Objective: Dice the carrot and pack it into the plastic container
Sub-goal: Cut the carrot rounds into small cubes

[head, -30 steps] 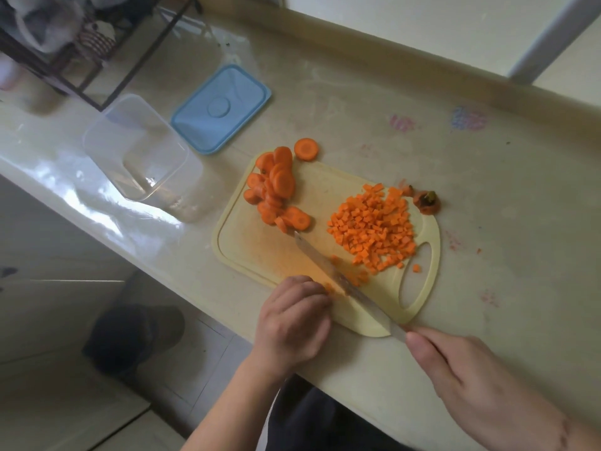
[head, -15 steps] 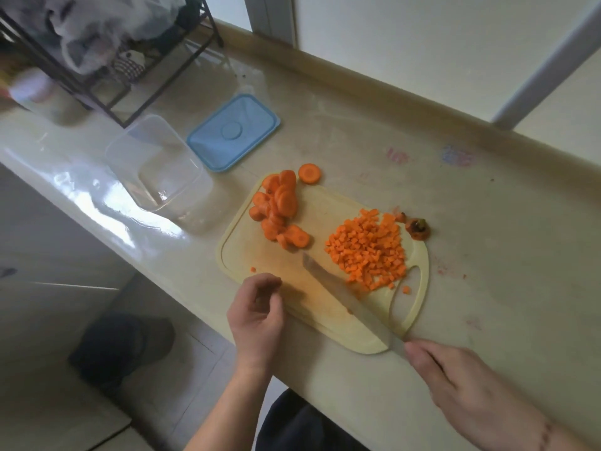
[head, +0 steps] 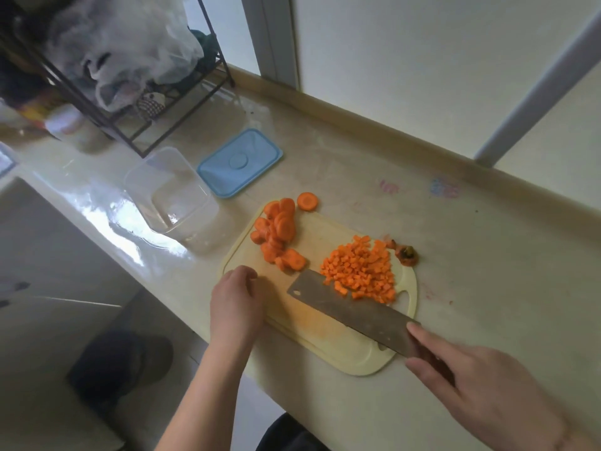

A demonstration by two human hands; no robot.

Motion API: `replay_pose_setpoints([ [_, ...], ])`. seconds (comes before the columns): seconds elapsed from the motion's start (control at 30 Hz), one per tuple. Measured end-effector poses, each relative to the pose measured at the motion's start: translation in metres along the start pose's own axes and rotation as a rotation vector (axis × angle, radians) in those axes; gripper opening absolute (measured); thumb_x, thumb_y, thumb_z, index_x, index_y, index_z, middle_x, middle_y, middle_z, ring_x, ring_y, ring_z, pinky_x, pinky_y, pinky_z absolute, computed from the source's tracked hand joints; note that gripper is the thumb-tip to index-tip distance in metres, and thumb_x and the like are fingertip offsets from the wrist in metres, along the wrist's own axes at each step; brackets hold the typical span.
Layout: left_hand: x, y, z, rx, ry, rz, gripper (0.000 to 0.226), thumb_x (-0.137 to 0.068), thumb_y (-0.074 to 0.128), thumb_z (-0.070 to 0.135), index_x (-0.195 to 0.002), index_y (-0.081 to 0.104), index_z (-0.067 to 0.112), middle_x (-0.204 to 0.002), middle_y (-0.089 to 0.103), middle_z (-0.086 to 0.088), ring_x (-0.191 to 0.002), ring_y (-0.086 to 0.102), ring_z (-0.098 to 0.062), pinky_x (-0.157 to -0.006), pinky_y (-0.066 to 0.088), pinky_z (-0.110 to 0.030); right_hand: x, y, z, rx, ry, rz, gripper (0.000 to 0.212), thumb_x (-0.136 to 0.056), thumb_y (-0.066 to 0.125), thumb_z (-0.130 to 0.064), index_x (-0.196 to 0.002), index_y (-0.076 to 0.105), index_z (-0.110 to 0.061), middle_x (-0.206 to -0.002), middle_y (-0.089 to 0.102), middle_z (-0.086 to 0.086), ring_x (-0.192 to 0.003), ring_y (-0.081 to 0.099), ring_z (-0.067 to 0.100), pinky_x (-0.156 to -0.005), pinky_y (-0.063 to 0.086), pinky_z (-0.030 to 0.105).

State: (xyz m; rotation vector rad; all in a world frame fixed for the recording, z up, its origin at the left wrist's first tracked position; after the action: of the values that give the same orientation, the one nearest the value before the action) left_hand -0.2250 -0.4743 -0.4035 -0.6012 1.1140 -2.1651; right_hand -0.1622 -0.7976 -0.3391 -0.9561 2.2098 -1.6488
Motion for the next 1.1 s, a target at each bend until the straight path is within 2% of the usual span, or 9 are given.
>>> replay_pose_setpoints([
  [0.27,0.006,0.002,0.001,-0.286,0.141,-0.051,0.021,-0.091,0.055,-0.003,-0.108,0.064,0.006,-0.099,0.061,-0.014,-0.094,0.055,-0.036,-0.072,0.041,-0.038,0.002,0.007,0.021,0.158,-0.117,0.121,0.068,-0.092,0.02,-0.072,-0.12,0.066,-0.03,-0.069,0.072,-0.005,-0.049,0.064,0.018,-0.036,0.047,0.032],
  [0.4,0.016,0.008,-0.009,-0.273,0.355,-0.073,0.059,-0.059,0.069,-0.023,-0.108,0.063,0.01,-0.1,0.062,-0.016,-0.08,0.063,-0.04,-0.063,0.053,-0.039,0.004,0.009,0.022,0.151,-0.086,0.153,0.07,-0.091,0.017,-0.073,-0.117,0.068,-0.033,-0.071,0.072,-0.01,-0.05,0.065,0.015,-0.037,0.047,0.031],
  [0.5,0.018,0.004,-0.013,-0.216,0.423,-0.063,0.072,-0.055,0.07,-0.024,-0.113,0.057,0.015,-0.114,0.057,-0.015,-0.085,0.064,-0.037,-0.068,0.052,-0.032,0.005,0.012,0.021,0.146,-0.082,0.149,0.071,-0.09,0.016,-0.074,-0.116,0.068,-0.033,-0.072,0.073,-0.01,-0.051,0.066,0.015,-0.037,0.049,0.032],
  [0.6,0.021,0.001,-0.009,-0.088,0.424,-0.022,0.048,-0.069,0.07,-0.022,-0.108,0.069,0.007,-0.114,0.057,-0.013,-0.085,0.065,-0.034,-0.073,0.05,-0.03,0.006,0.014,0.019,0.173,-0.084,0.153,0.07,-0.091,0.017,-0.072,-0.112,0.07,-0.031,-0.065,0.071,-0.009,-0.046,0.063,0.016,-0.034,0.046,0.031],
  [0.67,0.022,-0.003,0.002,0.067,0.357,0.052,0.033,-0.081,0.069,-0.016,-0.102,0.073,0.01,-0.11,0.057,-0.003,-0.088,0.064,-0.016,-0.076,0.055,-0.032,0.007,0.015,0.018,0.185,-0.106,0.17,0.071,-0.092,0.016,-0.072,-0.111,0.07,-0.031,-0.063,0.07,-0.006,-0.043,0.062,0.016,-0.033,0.045,0.03],
  [0.73,0.022,-0.009,0.023,0.23,0.347,0.072,0.034,-0.085,0.07,-0.013,-0.099,0.073,0.018,-0.106,0.056,0.007,-0.093,0.062,-0.005,-0.082,0.055,-0.021,0.008,0.016,0.019,0.197,-0.127,0.18,0.072,-0.092,0.016,-0.072,-0.109,0.071,-0.029,-0.061,0.069,-0.004,-0.041,0.061,0.016,-0.031,0.045,0.03],
  [0.83,0.019,-0.008,0.058,0.399,0.417,-0.045,0.038,-0.083,0.073,-0.014,-0.097,0.071,0.021,-0.107,0.059,0.007,-0.096,0.064,-0.003,-0.082,0.053,-0.012,0.006,0.016,0.019,0.215,-0.169,0.198,0.076,-0.093,0.014,-0.07,-0.105,0.074,-0.025,-0.058,0.068,-0.001,-0.04,0.06,0.018,-0.031,0.044,0.031],
  [1.0,0.02,0.009,0.082,0.344,0.478,-0.237,0.026,-0.085,0.071,-0.008,-0.096,0.073,0.016,-0.104,0.058,0.009,-0.094,0.063,-0.001,-0.079,0.05,-0.01,0.001,0.013,0.016,0.254,-0.194,0.218,0.078,-0.094,0.013,-0.068,-0.102,0.075,-0.023,-0.053,0.065,-0.001,-0.036,0.056,0.019,-0.03,0.04,0.029],
  [1.1,0.024,0.01,0.08,0.185,0.614,-0.205,0.007,-0.086,0.072,0.021,-0.084,0.065,0.021,-0.087,0.056,0.014,-0.081,0.054,-0.006,-0.072,0.048,-0.02,-0.001,0.01,0.016,0.279,-0.195,0.205,0.077,-0.095,0.013,-0.068,-0.102,0.075,-0.023,-0.048,0.06,0.001,-0.033,0.053,0.018,-0.029,0.036,0.028],
])
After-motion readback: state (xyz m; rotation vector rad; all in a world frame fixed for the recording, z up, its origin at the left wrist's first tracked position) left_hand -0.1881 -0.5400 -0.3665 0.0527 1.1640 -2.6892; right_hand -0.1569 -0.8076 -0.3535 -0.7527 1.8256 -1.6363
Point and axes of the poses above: each hand's wrist, its own x-axis away from the middle knuckle, its own y-axis out of the palm, z = x × y, the point moved 2 cm from there along -x, towards the middle knuckle
